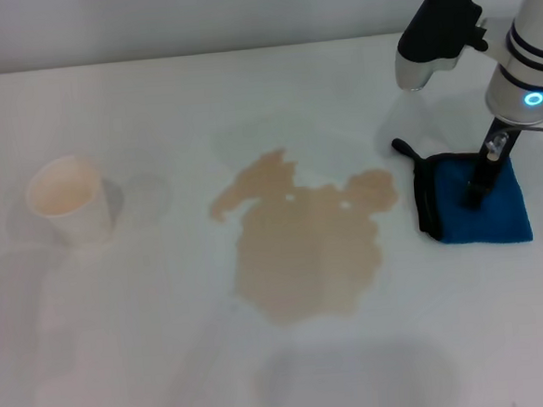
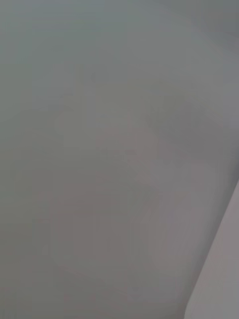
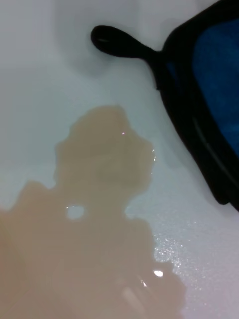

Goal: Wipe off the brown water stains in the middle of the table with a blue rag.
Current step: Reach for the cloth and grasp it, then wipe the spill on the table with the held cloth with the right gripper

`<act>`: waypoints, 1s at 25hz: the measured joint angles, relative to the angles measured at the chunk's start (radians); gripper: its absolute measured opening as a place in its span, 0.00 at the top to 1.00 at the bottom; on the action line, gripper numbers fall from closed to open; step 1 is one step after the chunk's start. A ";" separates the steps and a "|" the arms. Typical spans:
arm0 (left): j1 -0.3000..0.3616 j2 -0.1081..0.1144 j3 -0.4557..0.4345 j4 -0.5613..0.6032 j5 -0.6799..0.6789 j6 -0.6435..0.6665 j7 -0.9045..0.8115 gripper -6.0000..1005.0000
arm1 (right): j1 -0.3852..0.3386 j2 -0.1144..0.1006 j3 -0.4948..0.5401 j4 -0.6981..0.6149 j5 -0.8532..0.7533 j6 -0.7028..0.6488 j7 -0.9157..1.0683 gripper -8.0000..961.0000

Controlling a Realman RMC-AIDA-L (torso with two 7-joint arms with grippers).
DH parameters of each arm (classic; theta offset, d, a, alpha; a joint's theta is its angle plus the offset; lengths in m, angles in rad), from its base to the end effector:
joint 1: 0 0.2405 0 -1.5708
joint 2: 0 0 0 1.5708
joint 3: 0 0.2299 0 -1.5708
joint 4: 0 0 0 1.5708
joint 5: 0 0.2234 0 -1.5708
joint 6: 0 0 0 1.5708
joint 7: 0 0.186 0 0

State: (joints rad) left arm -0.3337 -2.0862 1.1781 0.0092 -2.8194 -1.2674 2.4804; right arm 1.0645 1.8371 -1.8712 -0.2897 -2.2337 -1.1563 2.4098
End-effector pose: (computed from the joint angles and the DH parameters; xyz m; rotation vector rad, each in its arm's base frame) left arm -0.3646 0.3163 0.0022 -1.4681 -0.9303 -0.9116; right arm 0.2869 0.4057 -0.0224 -2.4698 0.9157 -1.0448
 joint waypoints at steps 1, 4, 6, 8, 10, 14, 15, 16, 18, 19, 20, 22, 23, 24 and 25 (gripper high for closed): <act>0.000 0.000 0.000 0.000 0.000 0.000 0.000 0.13 | 0.000 0.001 -0.001 0.000 -0.001 0.001 0.000 0.60; 0.000 0.000 0.000 0.000 0.000 0.000 0.000 0.13 | 0.000 0.004 -0.001 -0.001 -0.006 0.001 0.000 0.61; -0.001 0.000 0.000 0.000 0.000 0.000 0.000 0.13 | -0.001 0.005 0.002 -0.001 -0.020 0.002 0.000 0.63; -0.001 0.000 0.000 0.000 0.000 0.000 0.000 0.13 | -0.001 0.006 0.002 0.000 -0.022 0.003 0.000 0.65; -0.002 0.000 0.000 0.000 0.000 0.000 0.000 0.13 | -0.001 0.006 0.002 0.001 -0.024 0.004 0.001 0.67; -0.001 0.000 0.000 0.000 0.000 0.000 0.000 0.13 | 0.000 0.003 0.002 0.003 -0.026 0.003 0.001 0.73; -0.001 0.000 0.000 0.001 0.000 0.000 0.000 0.13 | 0.001 0.002 0.003 0.003 -0.026 0.002 0.001 0.76; -0.001 0.000 0.000 0.001 0.000 0.000 0.000 0.13 | 0.001 0.002 0.003 0.000 -0.026 0.000 0.001 0.79; -0.001 0.000 0.000 0.002 0.000 0.000 0.000 0.13 | -0.001 0.001 0.004 -0.019 -0.022 -0.006 0.001 0.85; 0.000 0.000 0.000 0.002 0.000 0.000 0.000 0.13 | -0.005 0.001 0.008 -0.033 -0.021 -0.014 0.001 0.85; 0.000 0.000 0.000 0.002 0.000 0.000 0.000 0.13 | -0.009 0.002 0.016 -0.053 -0.022 -0.023 0.001 0.86; 0.000 -0.001 0.000 0.002 0.000 0.000 0.000 0.13 | -0.022 0.004 0.036 -0.095 -0.025 -0.045 -0.001 0.88; -0.001 -0.001 0.000 0.002 0.000 0.000 0.000 0.13 | -0.029 0.006 0.043 -0.115 -0.027 -0.058 -0.002 0.88; -0.001 -0.002 0.000 0.002 0.000 0.000 0.000 0.13 | -0.038 0.011 0.047 -0.138 -0.027 -0.066 -0.002 0.89; 0.000 -0.002 0.000 0.003 0.000 0.000 0.000 0.13 | -0.044 0.014 0.050 -0.152 -0.027 -0.074 -0.002 0.89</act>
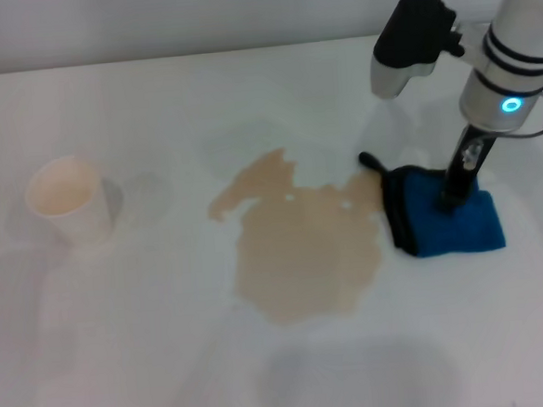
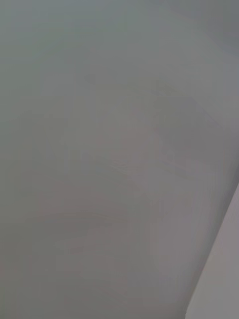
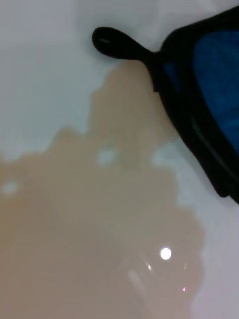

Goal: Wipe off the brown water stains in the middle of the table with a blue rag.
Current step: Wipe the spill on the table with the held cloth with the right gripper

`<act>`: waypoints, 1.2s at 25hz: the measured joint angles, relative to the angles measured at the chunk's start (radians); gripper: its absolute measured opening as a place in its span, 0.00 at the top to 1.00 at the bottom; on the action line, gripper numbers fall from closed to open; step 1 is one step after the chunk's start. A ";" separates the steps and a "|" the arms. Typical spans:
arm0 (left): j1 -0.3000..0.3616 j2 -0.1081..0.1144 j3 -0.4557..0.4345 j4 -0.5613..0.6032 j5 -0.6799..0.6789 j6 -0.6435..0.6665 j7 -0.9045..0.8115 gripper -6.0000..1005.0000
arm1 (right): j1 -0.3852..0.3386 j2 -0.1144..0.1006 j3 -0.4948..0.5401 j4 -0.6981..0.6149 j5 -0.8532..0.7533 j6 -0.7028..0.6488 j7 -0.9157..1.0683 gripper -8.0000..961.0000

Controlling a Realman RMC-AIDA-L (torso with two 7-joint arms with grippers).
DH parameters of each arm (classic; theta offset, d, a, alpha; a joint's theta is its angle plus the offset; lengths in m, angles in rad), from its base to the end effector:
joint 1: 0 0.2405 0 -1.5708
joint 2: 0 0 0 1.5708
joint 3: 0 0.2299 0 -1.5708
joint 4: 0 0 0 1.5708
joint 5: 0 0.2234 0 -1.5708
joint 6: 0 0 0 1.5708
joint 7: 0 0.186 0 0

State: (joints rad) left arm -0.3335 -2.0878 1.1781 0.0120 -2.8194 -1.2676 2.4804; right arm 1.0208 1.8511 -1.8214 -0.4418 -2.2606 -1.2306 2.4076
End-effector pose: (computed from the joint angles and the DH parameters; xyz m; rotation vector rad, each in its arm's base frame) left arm -0.3637 0.3167 0.0020 -1.4682 -0.9289 -0.9144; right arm 0.2604 0.3999 -0.0387 -2.5774 0.8583 -0.9957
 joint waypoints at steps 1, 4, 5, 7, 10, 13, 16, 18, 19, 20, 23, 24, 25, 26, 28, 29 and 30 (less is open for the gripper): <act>0.002 0.000 0.000 0.002 0.000 0.000 0.000 0.13 | -0.009 0.005 0.005 -0.018 0.000 -0.004 0.000 0.90; 0.001 0.000 0.000 0.002 0.000 0.000 0.000 0.13 | -0.039 0.020 0.029 -0.075 -0.002 -0.014 -0.001 0.90; -0.001 0.000 0.000 0.002 0.000 -0.001 0.000 0.13 | -0.047 0.026 0.033 -0.091 -0.003 -0.014 -0.002 0.90; -0.003 0.001 0.000 0.000 0.001 -0.001 0.000 0.13 | -0.059 0.040 0.035 -0.114 -0.009 -0.017 -0.003 0.90; -0.003 0.001 0.000 0.003 0.002 -0.001 0.000 0.13 | -0.077 0.062 0.036 -0.149 -0.016 -0.025 -0.004 0.90; -0.005 0.001 0.000 0.005 0.003 -0.001 0.000 0.13 | -0.095 0.083 0.037 -0.186 -0.025 -0.032 -0.006 0.91; -0.005 0.002 0.000 0.006 0.002 -0.001 0.000 0.13 | -0.115 0.100 0.037 -0.228 -0.028 -0.035 -0.007 0.91; -0.006 0.003 0.000 0.006 0.001 -0.001 0.000 0.13 | -0.122 0.108 0.037 -0.241 -0.028 -0.031 -0.008 0.91; -0.007 0.003 0.000 0.006 0.001 0.000 0.000 0.13 | -0.123 0.112 0.037 -0.245 -0.027 -0.023 -0.008 0.91; -0.008 0.003 0.000 0.007 0.000 0.001 0.000 0.13 | -0.123 0.114 0.037 -0.245 -0.026 -0.011 -0.008 0.92; -0.014 0.003 0.000 0.007 0.000 0.002 0.000 0.13 | -0.118 0.118 0.038 -0.236 -0.024 0.048 -0.008 0.92; -0.016 0.003 0.000 0.007 0.000 0.003 0.000 0.13 | -0.118 0.117 0.043 -0.232 -0.026 0.070 -0.008 0.93; -0.018 0.003 0.000 0.007 0.000 0.004 0.000 0.13 | -0.119 0.115 0.058 -0.226 -0.038 0.091 -0.008 0.93; -0.019 0.003 0.000 0.007 0.000 0.005 0.000 0.13 | -0.120 0.115 0.082 -0.219 -0.057 0.105 -0.008 0.93; -0.021 0.003 0.000 0.007 0.000 0.007 0.000 0.13 | -0.125 0.118 0.160 -0.208 -0.116 0.130 -0.008 0.93; -0.021 0.003 0.000 0.007 0.000 0.007 0.000 0.13 | -0.128 0.120 0.205 -0.204 -0.150 0.136 -0.008 0.93; -0.021 0.003 0.000 0.007 0.000 0.007 0.000 0.13 | -0.131 0.121 0.236 -0.203 -0.171 0.140 -0.008 0.93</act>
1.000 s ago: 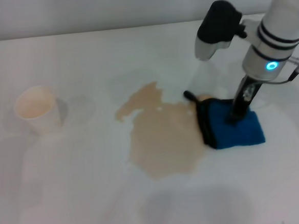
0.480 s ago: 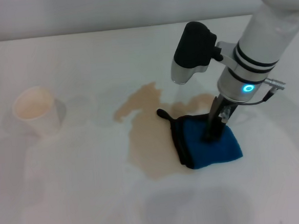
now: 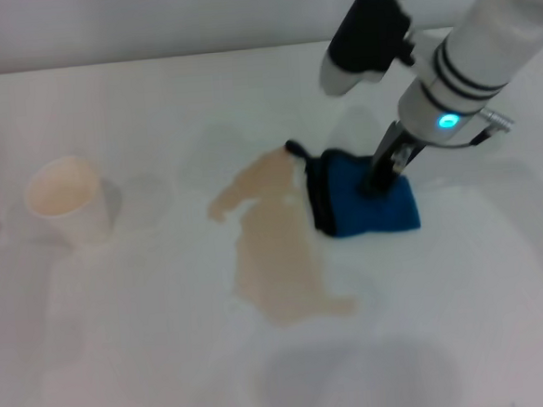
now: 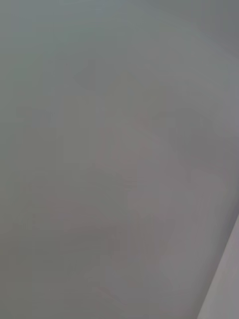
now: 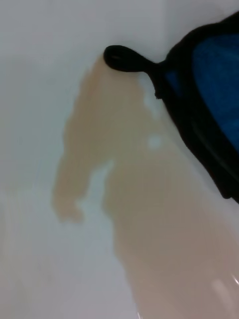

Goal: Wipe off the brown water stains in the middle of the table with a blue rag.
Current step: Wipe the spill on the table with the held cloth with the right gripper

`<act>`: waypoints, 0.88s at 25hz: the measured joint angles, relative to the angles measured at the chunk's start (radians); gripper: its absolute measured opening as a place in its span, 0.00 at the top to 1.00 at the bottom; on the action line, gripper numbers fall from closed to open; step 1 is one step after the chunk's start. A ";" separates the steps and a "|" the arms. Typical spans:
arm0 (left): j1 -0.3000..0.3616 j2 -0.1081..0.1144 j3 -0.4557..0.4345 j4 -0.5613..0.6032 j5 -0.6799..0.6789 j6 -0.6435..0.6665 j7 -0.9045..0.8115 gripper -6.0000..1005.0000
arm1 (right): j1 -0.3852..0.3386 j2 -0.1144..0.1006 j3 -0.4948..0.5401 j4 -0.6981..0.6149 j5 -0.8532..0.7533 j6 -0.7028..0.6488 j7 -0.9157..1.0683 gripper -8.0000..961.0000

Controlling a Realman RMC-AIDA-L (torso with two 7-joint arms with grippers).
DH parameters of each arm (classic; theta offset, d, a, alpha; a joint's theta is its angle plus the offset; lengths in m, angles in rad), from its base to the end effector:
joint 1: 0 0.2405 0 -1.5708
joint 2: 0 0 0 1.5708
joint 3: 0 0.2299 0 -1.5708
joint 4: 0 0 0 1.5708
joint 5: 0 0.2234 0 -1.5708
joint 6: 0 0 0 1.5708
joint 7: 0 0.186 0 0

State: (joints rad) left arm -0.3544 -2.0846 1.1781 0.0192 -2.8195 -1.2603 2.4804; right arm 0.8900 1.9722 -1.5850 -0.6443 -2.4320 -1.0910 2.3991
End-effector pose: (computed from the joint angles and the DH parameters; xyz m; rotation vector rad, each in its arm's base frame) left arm -0.3577 0.3260 0.0040 -1.4803 -0.9107 -0.9256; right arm 0.2279 0.4150 -0.0754 -2.5928 0.7608 -0.6435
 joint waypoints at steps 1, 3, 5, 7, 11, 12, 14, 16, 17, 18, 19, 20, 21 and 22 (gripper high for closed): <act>0.000 0.000 0.000 0.000 0.000 0.000 0.000 0.13 | -0.002 -0.001 0.021 0.000 -0.014 0.000 0.000 0.93; -0.001 0.000 0.000 0.002 0.000 0.000 0.000 0.13 | -0.004 -0.009 0.050 0.000 -0.031 -0.002 0.000 0.93; -0.003 0.001 0.000 0.002 0.000 0.001 0.000 0.13 | -0.007 -0.021 0.058 0.000 -0.035 -0.005 0.000 0.93; -0.006 0.001 0.000 0.003 0.000 0.001 0.000 0.13 | -0.012 -0.033 0.062 0.000 -0.035 -0.006 0.002 0.93; -0.010 0.001 0.000 0.003 0.000 0.001 0.000 0.13 | -0.031 -0.051 0.092 0.001 -0.037 -0.008 0.002 0.93; -0.010 0.001 0.000 0.003 0.000 0.001 0.000 0.13 | -0.031 -0.051 0.092 0.001 -0.037 -0.008 0.002 0.93; -0.011 0.002 0.000 0.003 0.000 0.001 0.000 0.13 | -0.038 -0.049 0.102 0.001 -0.037 -0.009 0.002 0.93; -0.012 0.002 0.000 0.004 0.000 0.001 0.000 0.13 | -0.039 -0.041 0.102 0.001 -0.038 -0.009 0.002 0.93; -0.012 0.002 0.000 0.005 0.000 0.001 0.000 0.13 | -0.039 -0.034 0.101 0.000 -0.038 -0.009 0.001 0.93; -0.014 0.001 0.000 0.006 0.000 0.001 0.000 0.13 | -0.039 -0.024 0.100 -0.001 -0.038 -0.009 0.001 0.93; -0.014 0.001 0.000 0.008 0.000 0.001 0.000 0.13 | -0.038 -0.015 0.098 -0.004 -0.038 -0.009 0.000 0.93; -0.015 0.001 0.000 0.009 0.000 0.001 0.000 0.13 | -0.036 -0.004 0.097 -0.007 -0.038 -0.009 -0.001 0.93; -0.015 0.000 0.000 0.010 0.000 0.001 0.000 0.13 | -0.033 0.005 0.096 -0.009 -0.038 -0.009 -0.002 0.93; -0.015 0.000 0.000 0.010 0.000 0.001 0.000 0.13 | -0.027 0.017 0.094 -0.011 -0.038 -0.011 -0.004 0.93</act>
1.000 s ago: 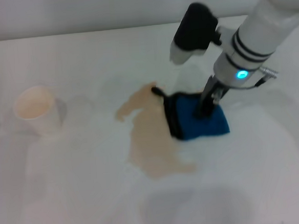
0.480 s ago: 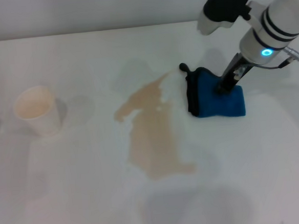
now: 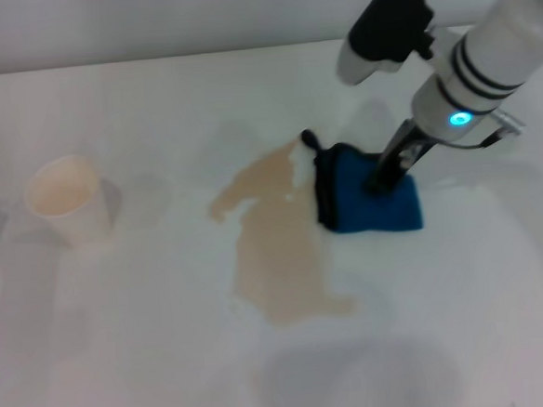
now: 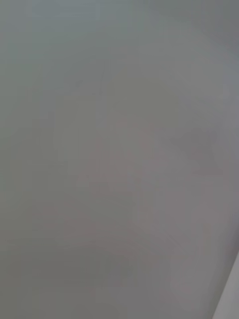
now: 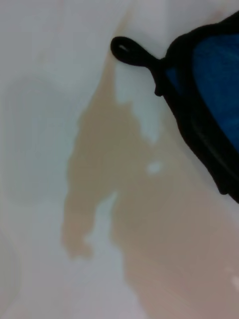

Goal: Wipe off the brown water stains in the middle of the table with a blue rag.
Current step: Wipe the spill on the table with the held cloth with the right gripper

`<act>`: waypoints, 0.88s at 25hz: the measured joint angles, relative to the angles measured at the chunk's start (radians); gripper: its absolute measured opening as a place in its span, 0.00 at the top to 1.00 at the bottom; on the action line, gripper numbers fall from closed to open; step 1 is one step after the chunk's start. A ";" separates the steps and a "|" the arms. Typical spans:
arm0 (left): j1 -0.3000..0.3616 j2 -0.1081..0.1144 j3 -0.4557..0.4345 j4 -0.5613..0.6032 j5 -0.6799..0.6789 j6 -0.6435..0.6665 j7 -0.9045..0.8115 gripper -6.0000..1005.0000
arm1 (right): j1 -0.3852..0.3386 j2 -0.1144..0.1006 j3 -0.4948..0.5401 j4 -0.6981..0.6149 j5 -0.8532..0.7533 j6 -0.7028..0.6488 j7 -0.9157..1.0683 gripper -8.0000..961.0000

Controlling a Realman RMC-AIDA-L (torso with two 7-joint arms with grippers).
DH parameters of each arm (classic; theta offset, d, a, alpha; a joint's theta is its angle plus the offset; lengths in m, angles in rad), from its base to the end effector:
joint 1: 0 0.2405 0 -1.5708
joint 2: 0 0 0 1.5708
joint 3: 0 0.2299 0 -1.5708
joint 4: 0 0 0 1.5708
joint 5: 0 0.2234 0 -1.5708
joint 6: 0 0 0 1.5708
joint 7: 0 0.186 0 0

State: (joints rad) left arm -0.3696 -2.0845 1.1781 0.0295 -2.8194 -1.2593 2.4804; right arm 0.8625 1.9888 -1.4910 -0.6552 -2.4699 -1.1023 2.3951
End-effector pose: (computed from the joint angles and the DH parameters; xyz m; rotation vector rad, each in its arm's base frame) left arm -0.3509 0.3335 0.0058 -1.4897 -0.8909 -0.9420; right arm 0.2332 0.4140 -0.0718 -2.5717 0.8397 -0.5873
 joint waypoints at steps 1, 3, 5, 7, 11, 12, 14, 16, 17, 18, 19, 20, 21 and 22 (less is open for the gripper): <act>0.000 0.000 0.000 0.001 0.000 0.000 0.000 0.13 | 0.004 0.008 -0.003 -0.002 0.001 -0.002 -0.001 0.93; -0.002 -0.001 0.000 0.001 0.000 0.000 0.000 0.13 | 0.011 0.022 -0.019 -0.005 0.008 -0.013 -0.003 0.93; -0.006 -0.001 0.000 0.001 0.000 0.000 0.000 0.13 | 0.012 0.028 -0.044 -0.012 0.027 -0.025 -0.004 0.93; -0.009 -0.002 0.000 0.001 0.000 0.000 0.000 0.13 | 0.013 0.032 -0.079 -0.018 0.066 -0.035 -0.004 0.93; -0.007 -0.002 0.000 0.000 0.000 0.000 0.000 0.13 | 0.010 0.033 -0.162 -0.035 0.165 -0.042 -0.004 0.93; -0.005 -0.002 0.000 0.001 0.000 0.000 0.000 0.13 | 0.007 0.034 -0.170 -0.042 0.184 -0.042 -0.004 0.93; -0.005 -0.002 0.000 0.001 0.000 0.000 0.000 0.13 | 0.001 0.036 -0.179 -0.054 0.215 -0.040 -0.004 0.93; -0.007 -0.002 0.000 0.000 0.000 0.000 0.000 0.13 | -0.001 0.037 -0.198 -0.061 0.247 -0.027 -0.005 0.93; -0.007 -0.002 0.000 0.000 0.000 0.000 0.000 0.13 | -0.002 0.037 -0.208 -0.063 0.258 -0.018 -0.005 0.93; -0.007 -0.002 0.000 0.001 0.000 0.000 0.000 0.13 | -0.002 0.038 -0.220 -0.064 0.269 -0.004 -0.005 0.93; -0.007 -0.002 0.000 0.001 0.000 0.000 0.000 0.13 | -0.002 0.038 -0.228 -0.064 0.277 0.009 -0.005 0.93; -0.008 -0.002 0.000 0.001 0.000 0.000 0.000 0.13 | -0.003 0.038 -0.235 -0.064 0.284 0.022 -0.005 0.93; -0.008 -0.002 0.000 0.001 0.000 0.000 0.000 0.13 | -0.004 0.039 -0.243 -0.062 0.296 0.039 -0.005 0.93; -0.008 -0.001 0.000 0.001 0.000 0.000 0.000 0.13 | -0.006 0.039 -0.249 -0.061 0.308 0.056 -0.005 0.93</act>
State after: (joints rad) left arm -0.3773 -2.0858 1.1781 0.0308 -2.8194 -1.2595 2.4804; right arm 0.8563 2.0279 -1.7401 -0.7162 -2.1618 -1.0464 2.3898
